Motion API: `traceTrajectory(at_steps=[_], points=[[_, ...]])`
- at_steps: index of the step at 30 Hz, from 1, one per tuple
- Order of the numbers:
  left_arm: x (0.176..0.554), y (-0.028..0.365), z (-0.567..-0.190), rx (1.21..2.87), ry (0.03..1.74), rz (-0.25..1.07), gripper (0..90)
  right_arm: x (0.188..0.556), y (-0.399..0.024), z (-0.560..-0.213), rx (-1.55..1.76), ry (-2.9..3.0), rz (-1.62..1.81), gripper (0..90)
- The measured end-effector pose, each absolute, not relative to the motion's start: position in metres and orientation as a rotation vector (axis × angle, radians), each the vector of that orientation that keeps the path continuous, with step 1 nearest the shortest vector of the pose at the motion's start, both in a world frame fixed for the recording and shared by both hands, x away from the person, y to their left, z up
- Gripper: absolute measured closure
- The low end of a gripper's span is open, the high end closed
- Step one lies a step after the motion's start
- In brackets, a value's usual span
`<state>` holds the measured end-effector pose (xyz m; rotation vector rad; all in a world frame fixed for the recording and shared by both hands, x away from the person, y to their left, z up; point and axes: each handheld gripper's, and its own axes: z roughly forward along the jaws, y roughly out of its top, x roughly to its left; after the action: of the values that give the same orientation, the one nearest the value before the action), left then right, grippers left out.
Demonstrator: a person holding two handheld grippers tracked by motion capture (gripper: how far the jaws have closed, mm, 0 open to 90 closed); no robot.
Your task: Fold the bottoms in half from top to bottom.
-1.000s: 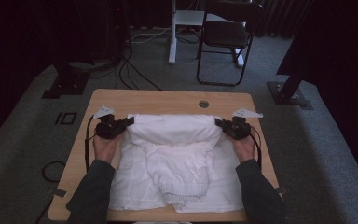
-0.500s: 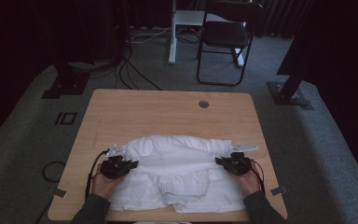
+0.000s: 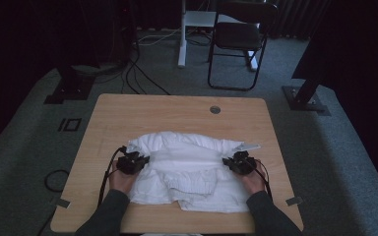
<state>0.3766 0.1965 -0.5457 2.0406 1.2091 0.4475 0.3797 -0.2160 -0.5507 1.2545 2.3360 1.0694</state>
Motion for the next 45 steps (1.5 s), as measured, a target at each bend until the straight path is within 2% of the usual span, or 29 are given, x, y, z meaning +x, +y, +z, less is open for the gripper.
traceTrajectory(at_steps=[9,19,23,27,36,40,45], points=[[0.422,0.190,-0.544,2.008,1.301,0.548,85.1,0.427,-0.205,-0.551,1.309,2.283,1.082,84.9],[0.430,0.199,-0.539,1.910,1.346,0.474,85.1,0.440,-0.203,-0.546,1.325,2.289,1.084,84.7],[0.422,0.214,-0.511,1.760,1.297,0.443,85.4,0.434,-0.217,-0.523,1.314,2.184,1.207,84.7],[0.406,0.226,-0.471,1.563,1.176,0.395,85.8,0.427,-0.228,-0.494,1.268,2.094,1.308,84.9],[0.376,0.229,-0.434,1.510,1.045,0.394,86.1,0.399,-0.244,-0.445,1.155,1.876,1.493,85.2],[0.359,0.233,-0.443,1.533,1.029,0.351,85.9,0.378,-0.247,-0.452,1.108,1.955,1.462,85.0],[0.333,0.235,-0.469,1.545,1.049,0.267,85.5,0.346,-0.250,-0.481,1.124,2.040,1.461,84.6]])
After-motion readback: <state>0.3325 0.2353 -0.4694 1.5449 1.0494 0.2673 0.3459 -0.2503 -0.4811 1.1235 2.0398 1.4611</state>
